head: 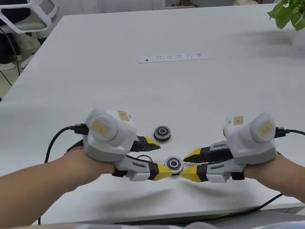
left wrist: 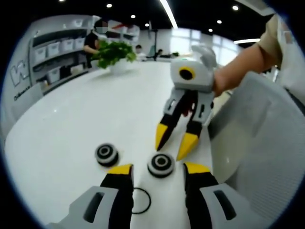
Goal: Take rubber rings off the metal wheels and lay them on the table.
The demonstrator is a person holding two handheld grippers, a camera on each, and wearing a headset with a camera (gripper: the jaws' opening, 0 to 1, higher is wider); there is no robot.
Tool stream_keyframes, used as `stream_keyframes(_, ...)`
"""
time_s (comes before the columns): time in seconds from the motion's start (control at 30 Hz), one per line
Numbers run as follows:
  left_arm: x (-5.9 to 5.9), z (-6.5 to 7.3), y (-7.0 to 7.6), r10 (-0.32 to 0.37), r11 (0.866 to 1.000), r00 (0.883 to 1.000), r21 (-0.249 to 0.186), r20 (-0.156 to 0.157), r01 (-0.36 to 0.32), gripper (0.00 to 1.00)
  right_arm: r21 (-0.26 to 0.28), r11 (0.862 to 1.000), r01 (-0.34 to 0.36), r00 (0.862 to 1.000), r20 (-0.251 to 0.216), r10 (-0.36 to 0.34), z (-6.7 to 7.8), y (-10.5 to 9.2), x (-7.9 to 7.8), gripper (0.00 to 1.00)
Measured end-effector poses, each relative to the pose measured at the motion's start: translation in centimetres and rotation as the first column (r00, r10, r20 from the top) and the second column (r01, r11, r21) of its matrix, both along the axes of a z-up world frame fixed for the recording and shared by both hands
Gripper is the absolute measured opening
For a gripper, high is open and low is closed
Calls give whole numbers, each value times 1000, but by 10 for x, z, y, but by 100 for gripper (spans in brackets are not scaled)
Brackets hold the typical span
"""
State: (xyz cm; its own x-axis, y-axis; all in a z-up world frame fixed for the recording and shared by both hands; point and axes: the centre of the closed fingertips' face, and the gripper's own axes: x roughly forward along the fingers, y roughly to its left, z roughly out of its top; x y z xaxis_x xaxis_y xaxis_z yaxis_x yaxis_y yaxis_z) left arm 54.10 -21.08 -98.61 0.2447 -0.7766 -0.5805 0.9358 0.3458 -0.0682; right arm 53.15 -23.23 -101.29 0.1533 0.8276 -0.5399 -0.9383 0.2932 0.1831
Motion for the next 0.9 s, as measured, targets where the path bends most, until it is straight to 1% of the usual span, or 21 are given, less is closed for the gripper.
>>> stream_keyframes(0.2,-3,-4,-6,-15,1000,1000,4,-4,15,38,-2,1000,-6,1000,5,6,-1,3,0,20)
stream_keyframes(0.33,-3,-6,-9,-20,1000,1000,5,-9,20,33,-6,1000,-4,1000,9,4,-2,3,1,19)
stream_keyframes(0.43,-4,-7,-12,-23,1000,1000,-1,-12,23,30,-10,1000,-3,1000,11,3,-3,2,1,18)
stream_keyframes(0.57,-5,-11,-14,-30,1000,999,8,-12,30,27,-11,1000,0,1000,13,0,-5,1,0,17)
stream_keyframes(0.67,-5,-13,-16,-32,999,999,15,-12,32,25,-11,1000,0,1000,17,0,-5,1,0,14)
stream_keyframes(0.8,-6,-14,-18,-38,999,999,15,-4,38,20,-9,1000,5,1000,17,-5,-5,1,1,14)
stream_keyframes(0.83,-6,-15,-18,-40,999,999,22,-5,40,20,-9,1000,6,1000,17,-5,-5,1,1,14)
stream_keyframes(0.87,-6,-15,-18,-44,999,999,25,11,43,20,-9,1000,5,1000,19,-5,-5,1,0,13)
stream_keyframes(0.9,-5,-15,-18,-45,999,999,28,21,44,19,-9,1000,4,1000,20,-4,-5,1,0,13)
